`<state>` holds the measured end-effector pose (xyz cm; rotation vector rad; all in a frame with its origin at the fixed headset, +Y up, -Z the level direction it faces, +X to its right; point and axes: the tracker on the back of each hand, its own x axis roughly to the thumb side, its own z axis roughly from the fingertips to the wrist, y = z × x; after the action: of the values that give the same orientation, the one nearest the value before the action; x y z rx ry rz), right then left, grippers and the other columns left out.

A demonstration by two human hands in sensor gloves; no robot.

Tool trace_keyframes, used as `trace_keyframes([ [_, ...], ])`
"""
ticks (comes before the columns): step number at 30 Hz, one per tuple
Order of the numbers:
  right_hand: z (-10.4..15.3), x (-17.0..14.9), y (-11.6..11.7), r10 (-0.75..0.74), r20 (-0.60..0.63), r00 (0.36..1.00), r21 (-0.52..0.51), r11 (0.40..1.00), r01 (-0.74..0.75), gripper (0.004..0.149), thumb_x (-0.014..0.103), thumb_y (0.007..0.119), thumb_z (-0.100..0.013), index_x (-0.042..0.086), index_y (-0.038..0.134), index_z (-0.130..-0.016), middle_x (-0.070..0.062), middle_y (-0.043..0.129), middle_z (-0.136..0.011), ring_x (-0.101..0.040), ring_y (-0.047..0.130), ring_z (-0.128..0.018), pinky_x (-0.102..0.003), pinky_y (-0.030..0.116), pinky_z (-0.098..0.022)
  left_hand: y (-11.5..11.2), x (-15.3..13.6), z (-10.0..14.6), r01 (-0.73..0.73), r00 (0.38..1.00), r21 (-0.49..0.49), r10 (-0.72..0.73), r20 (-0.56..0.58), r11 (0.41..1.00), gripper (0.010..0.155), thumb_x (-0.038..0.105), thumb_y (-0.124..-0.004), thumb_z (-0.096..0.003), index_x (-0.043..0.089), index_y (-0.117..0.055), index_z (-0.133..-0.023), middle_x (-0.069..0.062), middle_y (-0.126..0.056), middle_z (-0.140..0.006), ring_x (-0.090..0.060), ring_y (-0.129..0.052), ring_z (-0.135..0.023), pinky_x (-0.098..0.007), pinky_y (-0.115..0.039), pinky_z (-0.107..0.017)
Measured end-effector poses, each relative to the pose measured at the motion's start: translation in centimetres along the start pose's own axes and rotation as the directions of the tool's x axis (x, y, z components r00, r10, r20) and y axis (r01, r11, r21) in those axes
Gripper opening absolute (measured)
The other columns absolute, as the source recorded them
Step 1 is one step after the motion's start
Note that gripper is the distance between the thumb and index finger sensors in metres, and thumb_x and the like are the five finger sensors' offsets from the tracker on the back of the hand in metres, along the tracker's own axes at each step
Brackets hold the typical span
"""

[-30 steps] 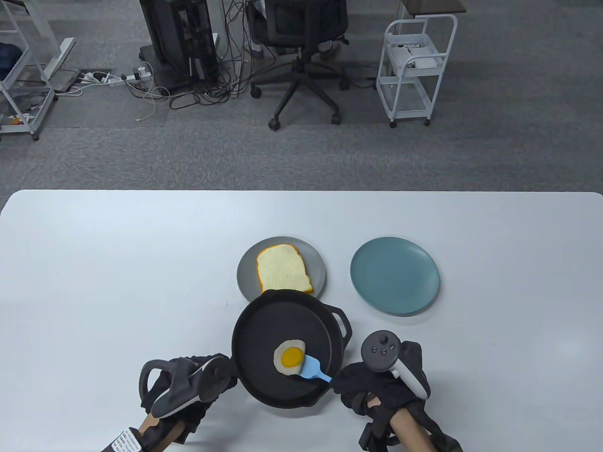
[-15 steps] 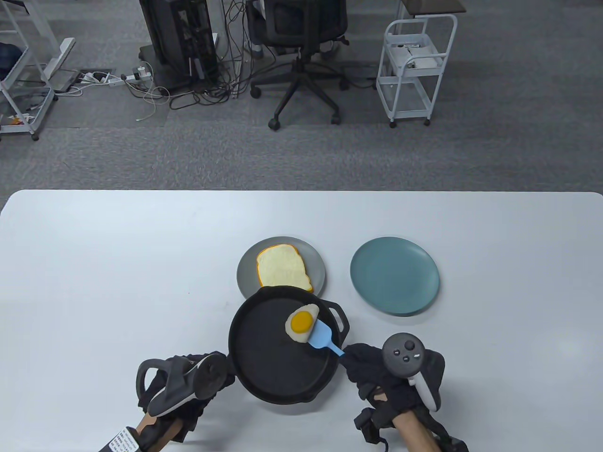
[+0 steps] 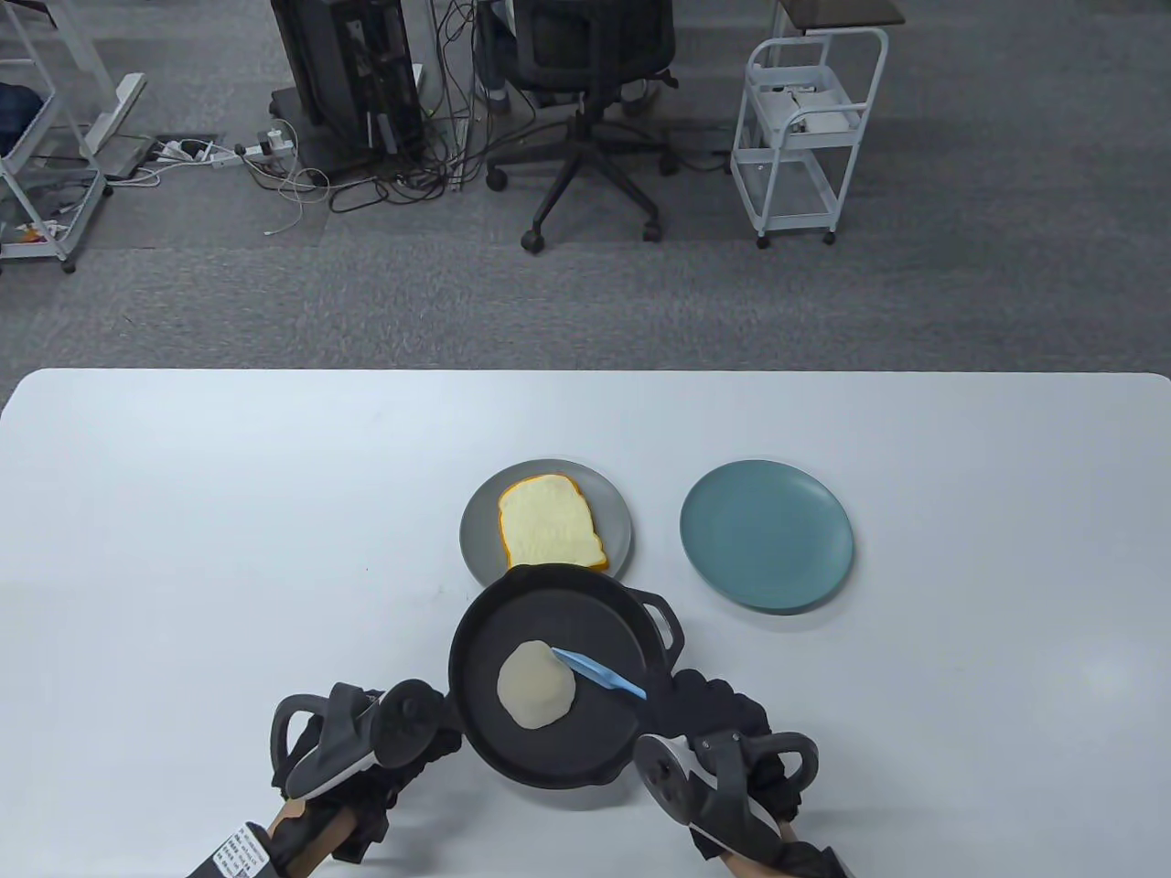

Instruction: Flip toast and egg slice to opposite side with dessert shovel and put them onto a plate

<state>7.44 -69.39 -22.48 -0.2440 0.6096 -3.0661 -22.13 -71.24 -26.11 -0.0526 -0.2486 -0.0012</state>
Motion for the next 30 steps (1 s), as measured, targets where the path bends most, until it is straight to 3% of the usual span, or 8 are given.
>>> trace_keyframes([
  [10,-0.5,-2.1,-0.2,-0.049,-0.106,0.993,0.059,0.997,0.055,0.046,0.047,0.086,-0.04,0.024,0.095,-0.079,0.008,0.111,-0.053,-0.017,0.106,-0.027,-0.035,0.088,-0.025,-0.1,0.1,0.0,0.006,1.0,-0.006,-0.006,0.012,1.0,0.047,0.063,-0.088,-0.0282,0.031,-0.1,-0.061,0.016,-0.101,-0.019,-0.01,-0.097,0.002,-0.035,-0.091,-0.016],
  [17,-1.2,-5.6,0.8,-0.181,-0.272,0.945,0.158,0.96,0.229,0.048,0.047,0.087,-0.04,0.021,0.093,-0.081,0.007,0.111,-0.053,-0.016,0.105,-0.024,-0.031,0.087,-0.018,-0.2,0.2,0.0,0.005,1.0,-0.011,-0.005,0.025,1.0,0.047,0.063,-0.088,-0.028,0.031,-0.1,-0.061,0.016,-0.101,-0.019,-0.01,-0.097,0.002,-0.035,-0.091,-0.017],
  [21,-1.5,-7.2,1.2,-0.269,-0.331,0.904,0.182,0.922,0.341,0.05,0.044,0.088,-0.042,0.02,0.089,-0.086,0.006,0.11,-0.058,-0.017,0.106,-0.03,-0.032,0.087,-0.022,-0.2,0.3,0.0,-0.015,0.999,-0.027,0.016,0.032,1.0,0.047,0.063,-0.088,-0.0281,0.031,-0.1,-0.061,0.016,-0.102,-0.019,-0.01,-0.098,0.002,-0.035,-0.091,-0.017],
  [23,-1.7,-7.7,1.2,-0.312,-0.329,0.891,0.25,0.881,0.401,0.054,0.039,0.087,-0.044,0.017,0.081,-0.093,0.003,0.106,-0.068,-0.018,0.105,-0.038,-0.034,0.087,-0.027,-0.1,0.5,0.1,-0.016,0.999,-0.022,0.017,0.038,1.0,0.047,0.063,-0.088,-0.0281,0.032,-0.1,-0.061,0.016,-0.102,-0.019,-0.01,-0.098,0.001,-0.035,-0.091,-0.017],
  [26,-1.8,-7.7,1.3,-0.401,-0.278,0.873,0.348,0.805,0.481,0.061,0.03,0.088,-0.044,0.013,0.07,-0.1,-0.001,0.098,-0.083,-0.021,0.102,-0.051,-0.037,0.085,-0.035,-0.1,0.6,0.2,-0.009,0.999,-0.02,0.009,0.043,1.0,0.047,0.063,-0.088,-0.028,0.031,-0.1,-0.061,0.016,-0.102,-0.019,-0.01,-0.098,0.001,-0.035,-0.091,-0.017],
  [30,-1.9,-7.0,1.3,-0.428,-0.203,0.881,0.402,0.784,0.474,0.06,0.024,0.088,-0.044,0.016,0.071,-0.1,-0.002,0.097,-0.088,-0.022,0.102,-0.057,-0.037,0.086,-0.036,-0.1,0.7,0.2,0.007,0.999,-0.022,-0.006,0.049,1.0,0.047,0.063,-0.088,-0.028,0.031,-0.1,-0.061,0.015,-0.102,-0.019,-0.01,-0.098,0.001,-0.035,-0.091,-0.017],
])
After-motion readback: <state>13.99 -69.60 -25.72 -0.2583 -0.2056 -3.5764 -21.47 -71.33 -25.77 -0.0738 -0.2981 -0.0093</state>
